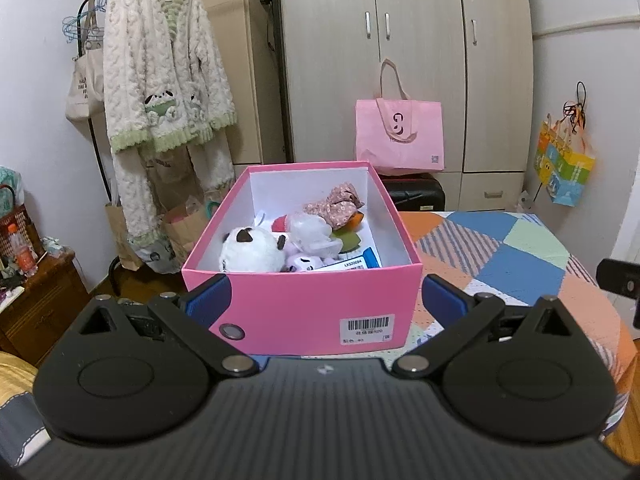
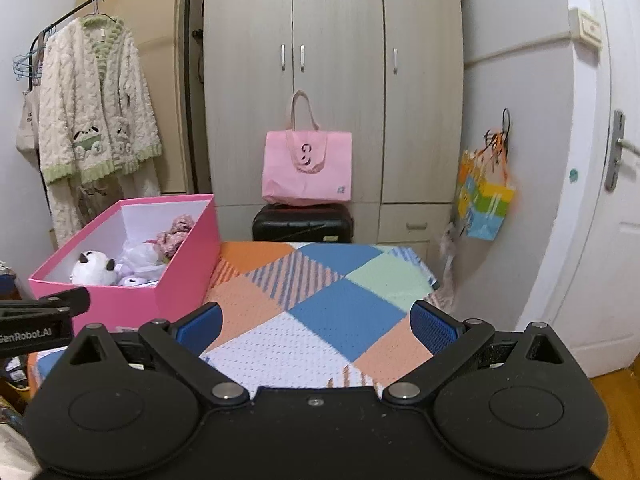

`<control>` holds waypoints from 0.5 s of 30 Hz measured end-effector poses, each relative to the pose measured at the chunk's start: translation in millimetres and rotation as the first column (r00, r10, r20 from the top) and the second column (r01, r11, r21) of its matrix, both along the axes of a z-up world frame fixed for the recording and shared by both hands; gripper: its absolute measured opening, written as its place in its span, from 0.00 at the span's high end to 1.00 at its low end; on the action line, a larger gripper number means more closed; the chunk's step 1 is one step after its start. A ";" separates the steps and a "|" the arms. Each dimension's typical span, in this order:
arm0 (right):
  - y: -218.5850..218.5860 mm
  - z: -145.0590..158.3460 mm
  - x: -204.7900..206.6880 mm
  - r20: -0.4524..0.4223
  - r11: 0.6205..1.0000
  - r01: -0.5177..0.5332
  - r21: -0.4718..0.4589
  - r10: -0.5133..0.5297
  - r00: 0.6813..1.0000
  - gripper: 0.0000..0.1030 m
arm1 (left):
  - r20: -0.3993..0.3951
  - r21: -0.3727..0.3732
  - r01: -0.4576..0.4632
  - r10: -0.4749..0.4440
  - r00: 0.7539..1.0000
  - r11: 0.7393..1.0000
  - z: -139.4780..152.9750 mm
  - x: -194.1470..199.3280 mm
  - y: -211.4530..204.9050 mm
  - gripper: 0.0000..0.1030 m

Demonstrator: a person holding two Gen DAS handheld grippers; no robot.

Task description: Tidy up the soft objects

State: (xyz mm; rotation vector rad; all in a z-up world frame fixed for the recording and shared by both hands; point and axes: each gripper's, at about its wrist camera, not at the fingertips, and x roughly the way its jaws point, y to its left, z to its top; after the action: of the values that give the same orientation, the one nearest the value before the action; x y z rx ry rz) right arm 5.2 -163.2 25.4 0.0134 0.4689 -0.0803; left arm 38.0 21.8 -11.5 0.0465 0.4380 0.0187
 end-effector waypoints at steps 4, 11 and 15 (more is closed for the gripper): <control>1.6 -2.2 -1.2 -0.002 1.000 0.003 -0.017 -0.003 1.000 0.01 | -0.002 0.003 -0.003 0.003 1.000 1.000 0.0 -0.4 0.3 0.00; 5.0 -3.8 -3.6 0.021 0.997 0.016 -0.075 -0.014 1.000 0.01 | 0.002 0.018 -0.004 0.004 1.000 1.000 -1.0 -3.3 0.2 0.00; 2.0 -3.0 -3.9 0.026 0.997 0.025 -0.073 -0.023 0.999 0.01 | 0.009 0.027 -0.005 0.005 1.000 1.000 -0.9 -5.4 0.6 0.00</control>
State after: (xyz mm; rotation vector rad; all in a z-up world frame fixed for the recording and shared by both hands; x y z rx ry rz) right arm 1.3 -161.2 22.4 -0.0518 0.4409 -0.1207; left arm 32.5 22.4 -12.4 0.0718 0.4288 0.0300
